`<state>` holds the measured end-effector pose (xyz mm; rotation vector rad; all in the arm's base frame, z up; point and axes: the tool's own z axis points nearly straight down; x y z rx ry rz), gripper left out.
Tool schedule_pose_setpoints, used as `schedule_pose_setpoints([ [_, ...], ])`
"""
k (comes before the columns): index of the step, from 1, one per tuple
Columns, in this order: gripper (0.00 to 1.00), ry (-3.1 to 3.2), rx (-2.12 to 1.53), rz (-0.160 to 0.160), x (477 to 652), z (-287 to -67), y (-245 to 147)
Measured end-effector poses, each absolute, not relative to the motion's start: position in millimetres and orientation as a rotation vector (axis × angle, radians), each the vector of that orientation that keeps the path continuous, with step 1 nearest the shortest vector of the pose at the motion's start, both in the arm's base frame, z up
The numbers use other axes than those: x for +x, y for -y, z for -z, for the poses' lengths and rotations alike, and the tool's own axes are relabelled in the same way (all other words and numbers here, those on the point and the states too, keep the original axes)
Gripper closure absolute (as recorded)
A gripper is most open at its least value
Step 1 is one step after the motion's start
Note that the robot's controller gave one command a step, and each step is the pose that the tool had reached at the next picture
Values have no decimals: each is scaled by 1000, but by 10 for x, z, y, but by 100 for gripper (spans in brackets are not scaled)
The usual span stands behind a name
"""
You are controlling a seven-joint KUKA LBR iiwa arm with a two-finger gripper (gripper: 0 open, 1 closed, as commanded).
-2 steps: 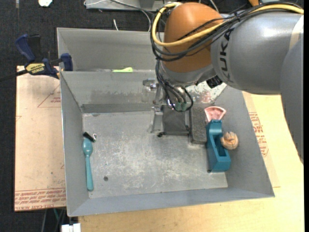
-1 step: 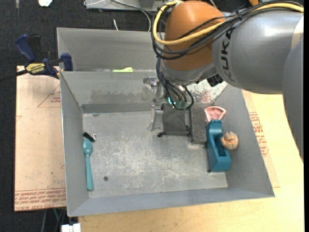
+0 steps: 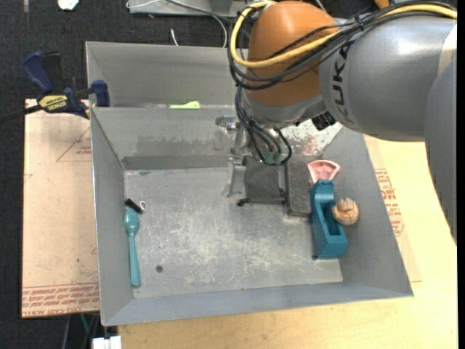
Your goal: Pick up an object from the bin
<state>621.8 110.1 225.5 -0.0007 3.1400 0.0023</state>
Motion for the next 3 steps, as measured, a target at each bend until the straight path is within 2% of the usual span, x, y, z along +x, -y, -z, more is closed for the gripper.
schedule_pose_setpoints([
  [1, 0, -3137, 39, -5, 6196, -1959, -695],
  [2, 0, -3121, -238, -5, 6299, -1231, -574],
  [3, 0, -3130, -123, -6, 6343, -959, -256],
])
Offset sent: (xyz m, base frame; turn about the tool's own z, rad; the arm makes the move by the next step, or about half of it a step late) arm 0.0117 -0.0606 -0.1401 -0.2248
